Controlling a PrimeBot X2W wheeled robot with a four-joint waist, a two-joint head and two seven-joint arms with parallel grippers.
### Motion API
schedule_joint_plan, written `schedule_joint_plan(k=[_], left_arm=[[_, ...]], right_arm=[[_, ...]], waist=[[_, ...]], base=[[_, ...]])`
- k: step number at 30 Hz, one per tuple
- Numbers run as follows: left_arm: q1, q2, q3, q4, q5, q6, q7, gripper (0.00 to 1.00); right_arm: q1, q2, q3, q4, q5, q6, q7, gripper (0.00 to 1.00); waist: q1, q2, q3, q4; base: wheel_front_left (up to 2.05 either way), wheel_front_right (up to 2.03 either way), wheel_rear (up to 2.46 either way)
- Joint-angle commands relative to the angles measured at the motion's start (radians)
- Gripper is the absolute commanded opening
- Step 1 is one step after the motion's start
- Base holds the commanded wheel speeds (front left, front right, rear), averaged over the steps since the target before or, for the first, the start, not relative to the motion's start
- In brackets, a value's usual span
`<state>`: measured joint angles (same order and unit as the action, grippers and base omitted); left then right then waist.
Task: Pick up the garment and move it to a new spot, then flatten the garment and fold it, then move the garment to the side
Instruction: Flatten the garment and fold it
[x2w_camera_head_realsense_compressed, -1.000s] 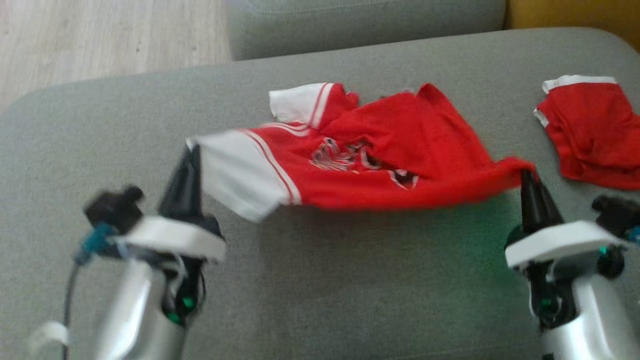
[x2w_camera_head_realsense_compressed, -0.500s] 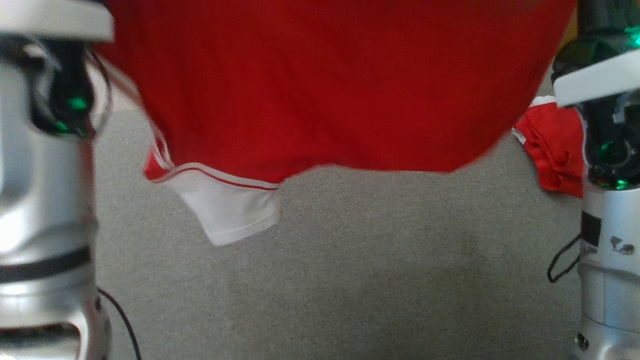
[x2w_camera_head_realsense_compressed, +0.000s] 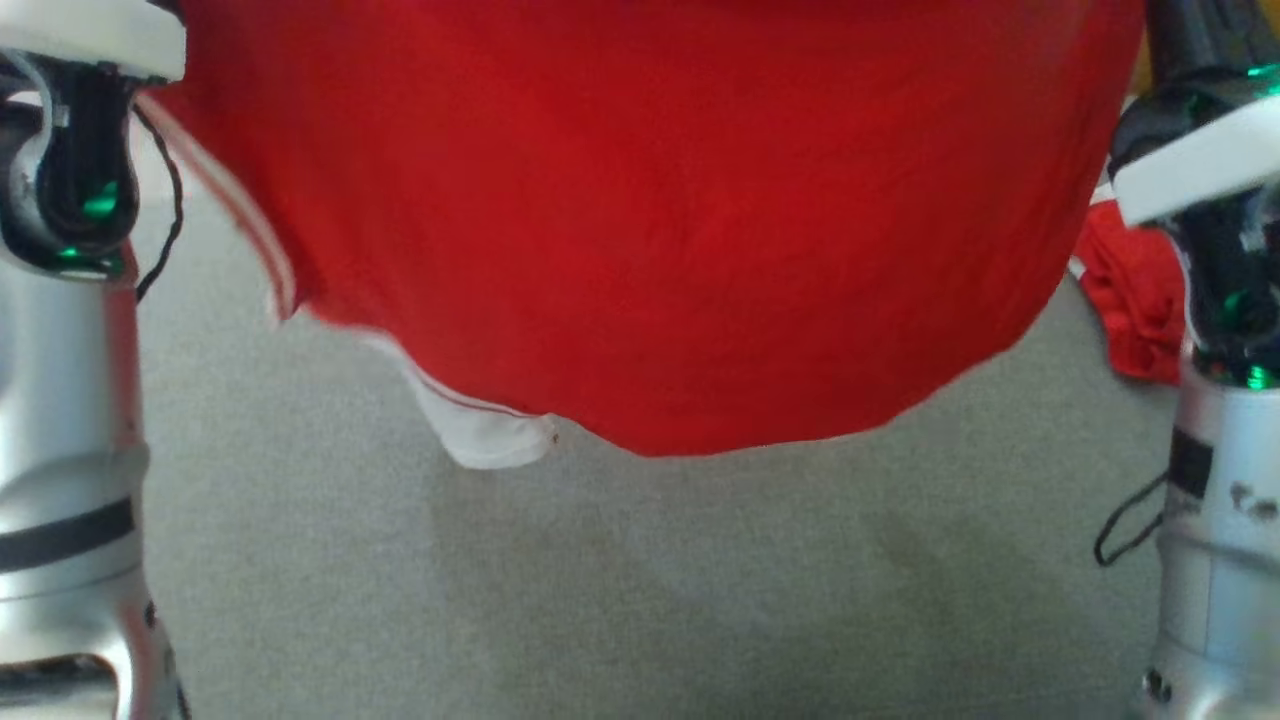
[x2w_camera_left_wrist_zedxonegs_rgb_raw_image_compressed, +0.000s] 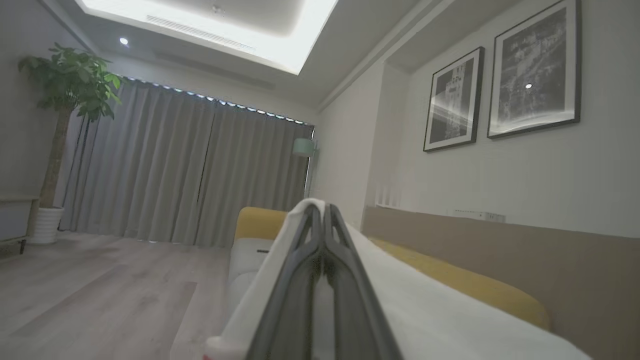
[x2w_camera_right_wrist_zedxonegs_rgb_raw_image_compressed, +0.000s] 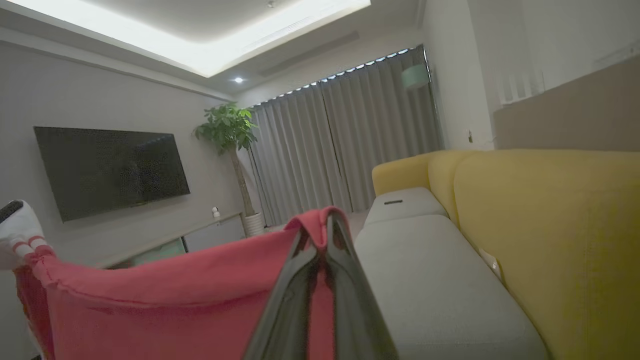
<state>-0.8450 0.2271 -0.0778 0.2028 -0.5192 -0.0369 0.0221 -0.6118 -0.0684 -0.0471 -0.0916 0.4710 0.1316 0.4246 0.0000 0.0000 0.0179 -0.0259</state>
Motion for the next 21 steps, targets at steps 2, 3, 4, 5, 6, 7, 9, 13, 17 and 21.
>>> schedule_joint_plan(k=[2,3,4,5,6,7,9,13,17,21], left_arm=[[-0.089,0.054,0.026,-0.004,-0.005,-0.006,0.026,0.0],[-0.116,0.063,0.024,0.014,-0.002,-0.01,0.034,0.0],[-0.147,0.074,0.021,0.034,0.004,-0.013,0.041,0.0],[-0.183,0.089,0.014,0.057,0.015,-0.02,0.044,0.0],[-0.222,0.101,0.008,0.083,0.027,-0.026,0.041,0.0],[-0.265,0.108,0.008,0.116,0.031,-0.027,0.038,0.0],[-0.364,0.12,0.005,0.182,0.046,-0.03,0.022,0.0],[-0.582,0.129,-0.012,0.332,0.079,-0.045,-0.049,0.0],[-0.753,0.122,-0.028,0.479,0.109,-0.054,-0.168,0.0],[-0.822,0.096,-0.036,0.583,0.097,-0.073,-0.246,0.0]], right_arm=[[-0.118,0.018,0.01,0.01,-0.023,-0.001,0.011,0.0],[-0.156,0.018,0.007,0.041,-0.035,-0.001,0.012,0.0],[-0.2,0.018,0.004,0.075,-0.046,-0.001,0.01,0.0],[-0.251,0.018,0.002,0.115,-0.061,-0.001,0.006,0.0],[-0.305,0.018,0.005,0.157,-0.082,-0.001,-0.007,0.0],[-0.364,0.018,0.009,0.204,-0.103,-0.001,-0.026,0.0],[-0.489,0.015,0.008,0.31,-0.145,-0.001,-0.082,0.0],[-0.738,-0.017,0.012,0.533,-0.225,-0.001,-0.26,0.0],[-0.911,-0.023,-0.012,0.726,-0.262,-0.001,-0.446,0.0],[-0.984,-0.025,-0.042,0.876,-0.255,-0.001,-0.576,0.0]], waist=[[0.0,0.0,0.081,0.0],[0.0,0.0,0.111,0.0],[0.0,0.0,0.146,-0.001],[0.0,0.0,0.183,-0.004],[0.0,0.0,0.216,-0.008],[0.0,0.0,0.25,-0.013],[0.0,0.0,0.316,-0.022],[0.0,0.0,0.416,-0.024],[0.0,0.0,0.451,-0.018],[0.0,0.0,0.457,-0.01]], base=[[0.0,0.0,0.0],[0.0,0.0,0.0],[0.0,0.0,0.0],[0.0,0.0,0.0],[0.0,0.0,0.0],[0.0,0.0,0.0],[0.0,0.0,0.0],[0.0,0.0,0.0],[0.0,0.0,0.0],[0.0,0.0,0.0]])
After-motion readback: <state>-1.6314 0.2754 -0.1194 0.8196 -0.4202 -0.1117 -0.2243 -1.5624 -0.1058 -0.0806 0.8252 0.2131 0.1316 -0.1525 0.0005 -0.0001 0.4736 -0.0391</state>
